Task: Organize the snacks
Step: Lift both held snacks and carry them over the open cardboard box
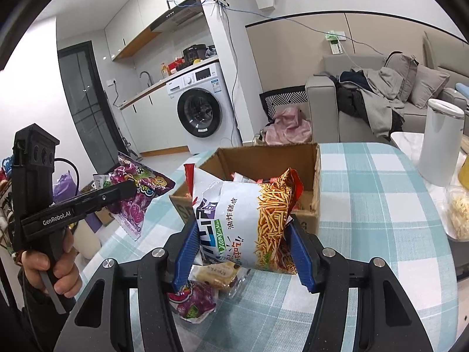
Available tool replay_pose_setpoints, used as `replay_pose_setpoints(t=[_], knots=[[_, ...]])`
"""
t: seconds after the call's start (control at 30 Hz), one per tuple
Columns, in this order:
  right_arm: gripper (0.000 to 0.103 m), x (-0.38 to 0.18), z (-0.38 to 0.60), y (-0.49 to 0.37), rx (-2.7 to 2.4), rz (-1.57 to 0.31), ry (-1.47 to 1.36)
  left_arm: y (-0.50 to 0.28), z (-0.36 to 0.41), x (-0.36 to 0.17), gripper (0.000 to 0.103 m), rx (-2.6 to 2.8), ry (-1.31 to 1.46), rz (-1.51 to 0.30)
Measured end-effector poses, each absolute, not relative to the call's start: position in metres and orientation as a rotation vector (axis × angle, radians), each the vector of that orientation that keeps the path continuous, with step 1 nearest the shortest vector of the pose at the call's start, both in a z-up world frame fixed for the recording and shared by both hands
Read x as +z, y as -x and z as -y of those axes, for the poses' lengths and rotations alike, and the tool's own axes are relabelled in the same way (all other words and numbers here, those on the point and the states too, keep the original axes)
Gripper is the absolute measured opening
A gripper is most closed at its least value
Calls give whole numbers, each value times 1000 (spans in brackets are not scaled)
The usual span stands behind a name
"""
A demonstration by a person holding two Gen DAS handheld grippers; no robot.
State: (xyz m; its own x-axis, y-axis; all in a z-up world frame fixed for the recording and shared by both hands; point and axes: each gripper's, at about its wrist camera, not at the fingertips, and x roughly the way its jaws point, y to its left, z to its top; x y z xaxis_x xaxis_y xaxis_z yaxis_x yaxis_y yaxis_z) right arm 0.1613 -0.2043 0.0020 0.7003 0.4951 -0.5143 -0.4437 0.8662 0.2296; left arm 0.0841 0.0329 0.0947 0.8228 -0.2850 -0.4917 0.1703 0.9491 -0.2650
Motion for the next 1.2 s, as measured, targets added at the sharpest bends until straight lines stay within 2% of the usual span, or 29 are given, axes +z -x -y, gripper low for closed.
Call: replay_pose_setpoints(t=[0.6, 1.2], knots=[[59, 41, 199, -189, 514, -566, -130, -136, 0, 132, 32, -263, 187, -535], [59, 41, 195, -241, 485, -629, -189, -204, 9, 106, 32, -234, 190, -584]])
